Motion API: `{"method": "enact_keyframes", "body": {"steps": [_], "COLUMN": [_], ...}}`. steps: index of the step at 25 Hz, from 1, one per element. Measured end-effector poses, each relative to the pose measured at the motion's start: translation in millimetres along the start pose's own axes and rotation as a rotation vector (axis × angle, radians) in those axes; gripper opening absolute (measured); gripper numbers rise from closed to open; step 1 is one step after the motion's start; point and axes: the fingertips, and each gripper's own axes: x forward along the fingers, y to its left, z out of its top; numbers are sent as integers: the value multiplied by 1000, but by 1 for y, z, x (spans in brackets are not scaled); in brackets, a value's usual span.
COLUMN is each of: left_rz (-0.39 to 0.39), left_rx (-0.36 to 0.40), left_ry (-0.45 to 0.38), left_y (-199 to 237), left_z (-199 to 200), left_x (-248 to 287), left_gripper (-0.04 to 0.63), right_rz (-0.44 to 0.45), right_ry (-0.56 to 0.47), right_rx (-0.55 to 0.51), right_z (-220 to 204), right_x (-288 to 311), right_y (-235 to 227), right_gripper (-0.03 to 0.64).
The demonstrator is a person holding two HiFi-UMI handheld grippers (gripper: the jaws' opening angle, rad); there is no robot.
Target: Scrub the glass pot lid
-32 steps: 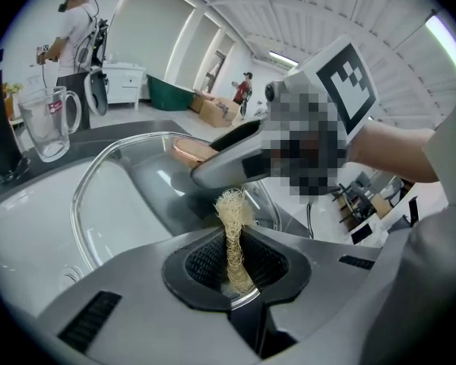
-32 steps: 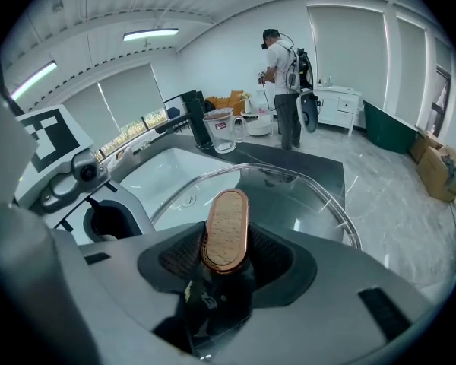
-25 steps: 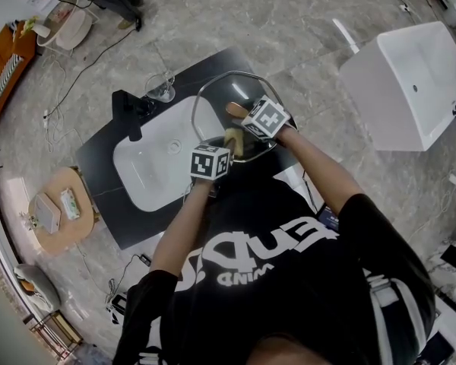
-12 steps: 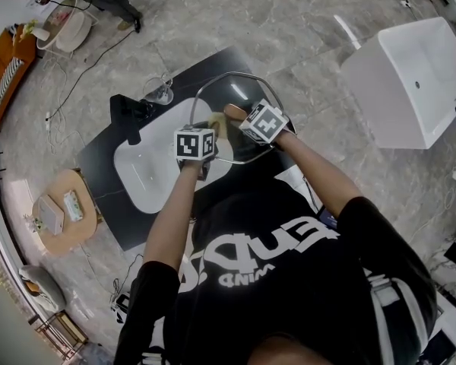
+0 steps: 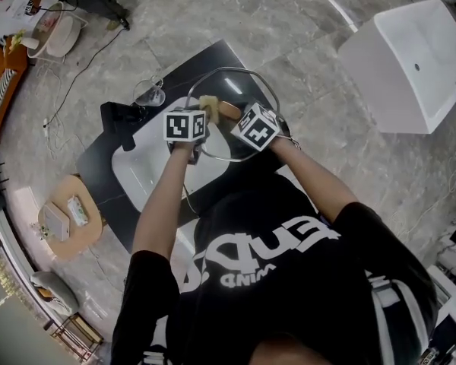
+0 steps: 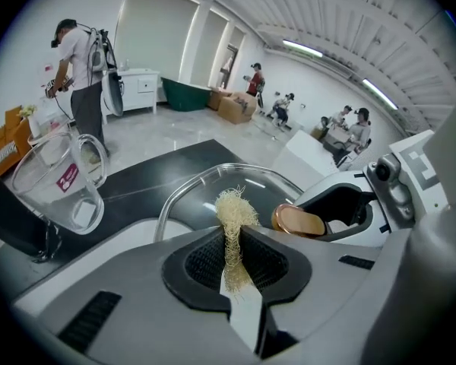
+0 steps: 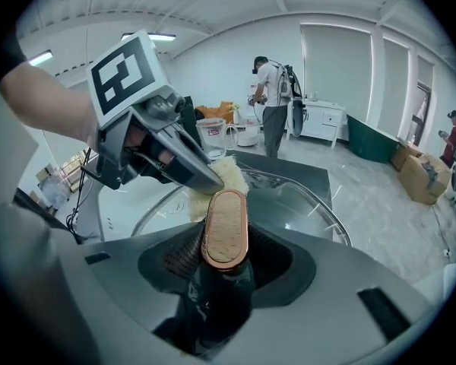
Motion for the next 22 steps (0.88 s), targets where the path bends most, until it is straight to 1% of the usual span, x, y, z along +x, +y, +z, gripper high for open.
{"method": "enact_keyframes", "body": {"steps": [5,9,12,15,19,22], "left_rz": [-17,-48,-68,-85,-141,-176], "left_rx": [19,13,15,52,83,129], "left_ry": [3,-14,-10,15,44,64], "left_y": [3,3,3,0,-13,-29], "left_z": [16,31,41,52,64,69], "left_x": [10,19,26,35,49,57], "left_gripper": [51,51,51,51,51,51], "right_rz": [-19,-32,-48,-69,-95,-113], "right_ry": [-10,-14,-15,-15,-24,-26], "right_rx": [-19,-19,-15,-9,2,13], "right_z": [0,0,0,0,0,0], "right_x": [0,0,0,0,1,1], "right_y": [-1,-2,-2,-2,-4,-4], "right_gripper": [173,173,173,173,173,173]}}
